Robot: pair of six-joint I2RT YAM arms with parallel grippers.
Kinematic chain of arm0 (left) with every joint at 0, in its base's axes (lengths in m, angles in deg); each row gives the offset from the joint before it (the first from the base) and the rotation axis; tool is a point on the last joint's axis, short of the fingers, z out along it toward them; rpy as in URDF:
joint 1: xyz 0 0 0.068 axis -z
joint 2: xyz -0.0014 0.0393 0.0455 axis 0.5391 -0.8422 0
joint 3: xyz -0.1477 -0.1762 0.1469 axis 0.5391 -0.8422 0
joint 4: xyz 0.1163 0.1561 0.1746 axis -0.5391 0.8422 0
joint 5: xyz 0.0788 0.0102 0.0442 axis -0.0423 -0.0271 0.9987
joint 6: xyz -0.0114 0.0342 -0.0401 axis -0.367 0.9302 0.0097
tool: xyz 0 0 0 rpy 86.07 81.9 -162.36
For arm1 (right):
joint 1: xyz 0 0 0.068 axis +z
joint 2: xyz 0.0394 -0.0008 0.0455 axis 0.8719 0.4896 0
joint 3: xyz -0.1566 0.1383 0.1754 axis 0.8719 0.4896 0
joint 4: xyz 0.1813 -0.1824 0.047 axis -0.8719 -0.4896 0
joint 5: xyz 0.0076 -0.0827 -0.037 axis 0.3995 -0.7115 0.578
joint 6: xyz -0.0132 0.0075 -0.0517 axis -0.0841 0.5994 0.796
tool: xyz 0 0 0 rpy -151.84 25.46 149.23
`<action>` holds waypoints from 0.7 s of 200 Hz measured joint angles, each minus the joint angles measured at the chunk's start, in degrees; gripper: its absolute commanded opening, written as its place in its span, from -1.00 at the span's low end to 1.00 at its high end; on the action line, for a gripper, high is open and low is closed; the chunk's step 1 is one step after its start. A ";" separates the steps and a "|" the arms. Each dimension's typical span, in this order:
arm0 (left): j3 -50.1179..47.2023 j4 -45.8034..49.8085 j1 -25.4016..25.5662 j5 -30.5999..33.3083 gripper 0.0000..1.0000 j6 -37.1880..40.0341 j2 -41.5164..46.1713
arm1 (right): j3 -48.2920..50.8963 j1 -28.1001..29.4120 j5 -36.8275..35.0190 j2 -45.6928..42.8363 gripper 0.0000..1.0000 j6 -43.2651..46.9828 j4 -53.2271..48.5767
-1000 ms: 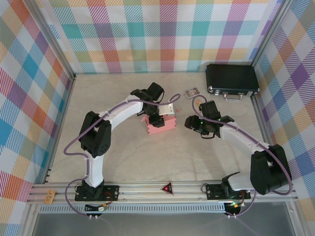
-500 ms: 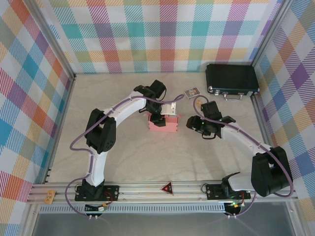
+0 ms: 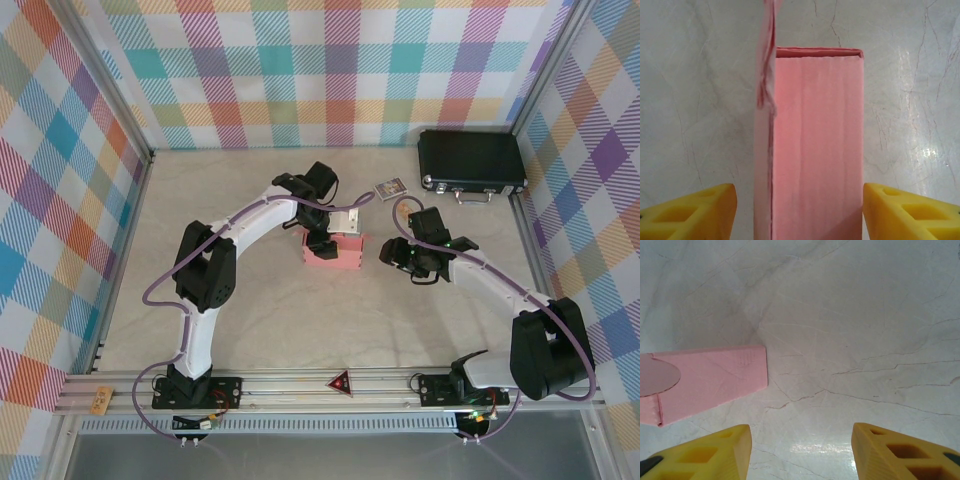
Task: Fold the paper box
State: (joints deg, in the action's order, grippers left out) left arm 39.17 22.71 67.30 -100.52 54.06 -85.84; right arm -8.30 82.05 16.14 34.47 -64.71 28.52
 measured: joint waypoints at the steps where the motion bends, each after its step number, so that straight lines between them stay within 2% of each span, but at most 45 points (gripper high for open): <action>1: 0.00 -0.04 0.00 0.02 0.42 0.00 0.00 | 0.00 0.00 0.00 0.00 0.12 0.00 -0.02; 89: 0.00 -0.68 0.00 0.17 0.82 -5.70 0.52 | 0.13 -0.04 -0.02 0.00 0.12 0.44 -0.09; 93: 0.00 -0.68 0.00 0.20 0.92 -6.05 0.81 | 0.13 -0.04 -0.02 0.00 0.12 0.50 -0.11; 140: -2.47 -2.54 0.00 0.24 0.95 -11.74 8.57 | -0.61 -0.04 -0.74 0.00 0.15 3.43 -1.68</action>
State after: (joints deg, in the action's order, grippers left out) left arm 36.70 20.18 67.30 -100.28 42.32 -77.27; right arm -8.92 82.01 15.39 34.47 -61.27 26.84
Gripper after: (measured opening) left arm 0.973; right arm 0.573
